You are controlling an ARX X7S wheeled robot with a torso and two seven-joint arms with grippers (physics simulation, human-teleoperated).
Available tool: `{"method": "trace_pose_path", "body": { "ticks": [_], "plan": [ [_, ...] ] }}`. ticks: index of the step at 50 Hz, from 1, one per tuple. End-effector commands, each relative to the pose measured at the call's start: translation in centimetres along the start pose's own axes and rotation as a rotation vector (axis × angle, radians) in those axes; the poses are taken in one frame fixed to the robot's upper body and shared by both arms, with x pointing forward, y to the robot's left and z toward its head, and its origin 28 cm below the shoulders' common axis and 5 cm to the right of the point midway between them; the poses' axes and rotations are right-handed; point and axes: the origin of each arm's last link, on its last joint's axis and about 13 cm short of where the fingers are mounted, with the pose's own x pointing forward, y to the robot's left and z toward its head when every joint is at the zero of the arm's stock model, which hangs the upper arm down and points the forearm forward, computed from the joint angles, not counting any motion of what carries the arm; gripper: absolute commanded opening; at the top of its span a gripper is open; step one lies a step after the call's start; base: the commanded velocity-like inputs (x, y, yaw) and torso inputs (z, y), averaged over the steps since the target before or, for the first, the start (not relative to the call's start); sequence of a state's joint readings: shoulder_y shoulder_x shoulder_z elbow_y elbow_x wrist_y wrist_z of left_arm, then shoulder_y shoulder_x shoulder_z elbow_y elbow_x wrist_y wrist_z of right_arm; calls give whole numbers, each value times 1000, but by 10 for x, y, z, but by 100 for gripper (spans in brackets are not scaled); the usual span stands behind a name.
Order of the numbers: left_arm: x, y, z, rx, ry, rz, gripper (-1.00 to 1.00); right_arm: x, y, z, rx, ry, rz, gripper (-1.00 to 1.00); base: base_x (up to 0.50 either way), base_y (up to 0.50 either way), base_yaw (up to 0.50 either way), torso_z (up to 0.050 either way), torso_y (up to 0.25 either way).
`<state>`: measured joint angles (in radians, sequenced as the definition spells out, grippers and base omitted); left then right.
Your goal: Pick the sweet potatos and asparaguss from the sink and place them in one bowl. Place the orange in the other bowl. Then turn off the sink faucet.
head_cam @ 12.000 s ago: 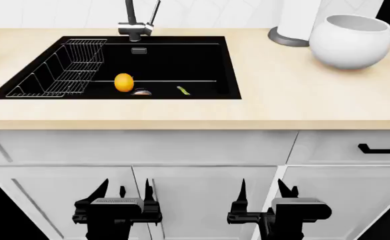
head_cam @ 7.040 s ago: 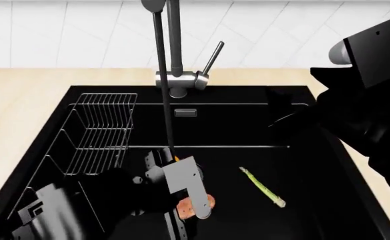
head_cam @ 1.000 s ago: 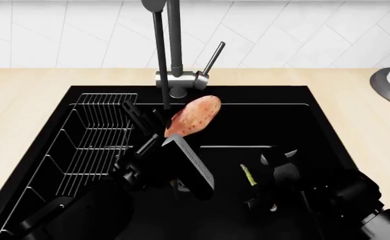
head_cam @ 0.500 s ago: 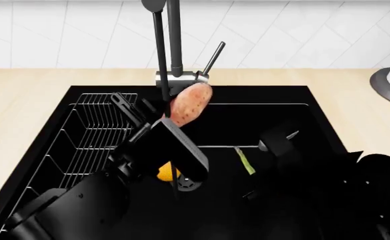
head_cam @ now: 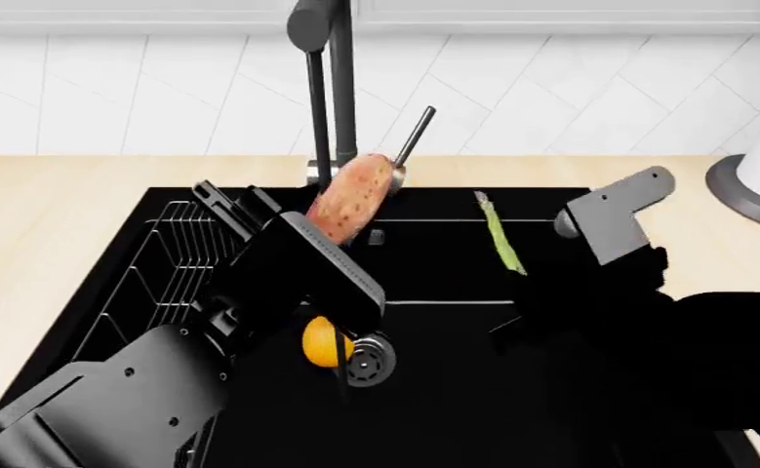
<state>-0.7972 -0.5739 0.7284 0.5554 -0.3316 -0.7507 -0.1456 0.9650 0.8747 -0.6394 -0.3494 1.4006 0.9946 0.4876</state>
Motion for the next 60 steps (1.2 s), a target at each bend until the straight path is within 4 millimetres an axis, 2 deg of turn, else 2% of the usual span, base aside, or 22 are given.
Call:
{"method": "trace_pose_path", "body": {
  "ticks": [1,9,24,38,53,60],
  "plan": [
    [-11,2,0,-8,6,31,-100,-27,5,5,31,-230,-85,-100,0,0,0,2,250],
    [-21,1,4,-10,-21,83,-100,-42,12,8,84,-345,-104,-100,-312,23,0,0,31],
    [-25,2,2,-7,-56,216,-100,-62,23,17,129,-543,-120,-100,-500,70,0,0,0],
    [-28,-4,-4,-15,-132,359,-100,-74,33,14,188,-714,-119,-100,-491,79,0,0,0],
    [-40,-8,-3,-54,-159,445,-100,-78,47,10,173,-793,-129,-100,-19,8,0,0,0],
    [-42,-9,2,-146,-134,456,-100,-78,49,9,166,-806,-117,-100,-2,-201,0,0,0]
  ]
}}
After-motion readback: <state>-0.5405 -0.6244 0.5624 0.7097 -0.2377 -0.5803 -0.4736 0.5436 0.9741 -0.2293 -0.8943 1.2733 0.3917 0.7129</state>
